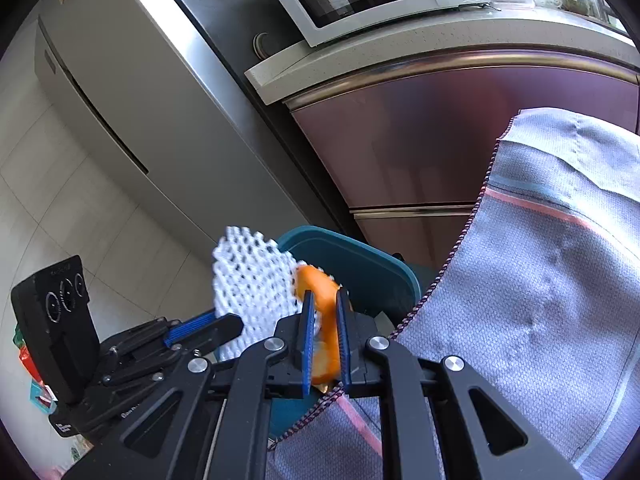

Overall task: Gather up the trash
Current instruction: 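Carry the net and peel to the teal bin and open both tools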

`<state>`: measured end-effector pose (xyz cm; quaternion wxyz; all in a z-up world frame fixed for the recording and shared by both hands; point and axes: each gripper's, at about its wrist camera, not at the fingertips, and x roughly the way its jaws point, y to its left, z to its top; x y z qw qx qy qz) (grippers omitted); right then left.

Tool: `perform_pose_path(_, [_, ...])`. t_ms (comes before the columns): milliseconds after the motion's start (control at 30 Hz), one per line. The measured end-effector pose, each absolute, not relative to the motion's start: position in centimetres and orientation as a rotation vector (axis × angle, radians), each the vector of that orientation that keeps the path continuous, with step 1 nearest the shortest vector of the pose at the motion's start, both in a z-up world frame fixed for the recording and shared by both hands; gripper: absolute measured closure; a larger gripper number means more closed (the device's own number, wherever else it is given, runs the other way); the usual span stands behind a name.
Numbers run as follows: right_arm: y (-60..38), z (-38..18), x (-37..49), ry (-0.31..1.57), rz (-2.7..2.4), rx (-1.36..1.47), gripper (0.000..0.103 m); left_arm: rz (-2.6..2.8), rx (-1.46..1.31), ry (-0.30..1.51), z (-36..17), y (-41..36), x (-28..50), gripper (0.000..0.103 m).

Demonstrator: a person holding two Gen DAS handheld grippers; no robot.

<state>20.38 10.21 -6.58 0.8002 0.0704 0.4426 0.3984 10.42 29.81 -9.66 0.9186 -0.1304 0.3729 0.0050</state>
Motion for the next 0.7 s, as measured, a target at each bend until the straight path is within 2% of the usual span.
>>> perform_pose_path(100, [9.9, -6.7, 20.5, 0.945, 0.849, 0.156, 0.087, 0.025, -0.269, 0.788, -10.6, 29.7, 11.2, 0.085])
perform_pose_path(233, [9.2, -6.6, 20.2, 0.944, 0.859, 0.164, 0.086, 0.033, -0.268, 0.807, -11.6, 29.4, 11.9, 0.079])
perform_pose_path(400, [7.7, -6.4, 19.7, 0.935, 0.869, 0.185, 0.084, 0.029, -0.264, 0.803, -11.9, 28.7, 11.9, 0.078])
perform_pose_path(500, [6.5, -5.9, 19.1, 0.921, 0.881, 0.196, 0.083, 0.027, -0.252, 0.781, -11.2, 28.4, 11.4, 0.078])
perform_pose_path(600, [5.1, -5.3, 18.3, 0.894, 0.884, 0.199, 0.076, 0.018, -0.242, 0.748, -10.1, 27.9, 10.8, 0.076])
perform_pose_path(700, [3.7, -4.6, 17.5, 0.869, 0.884, 0.189, 0.076, 0.002, -0.231, 0.707, -8.7, 27.2, 10.0, 0.074])
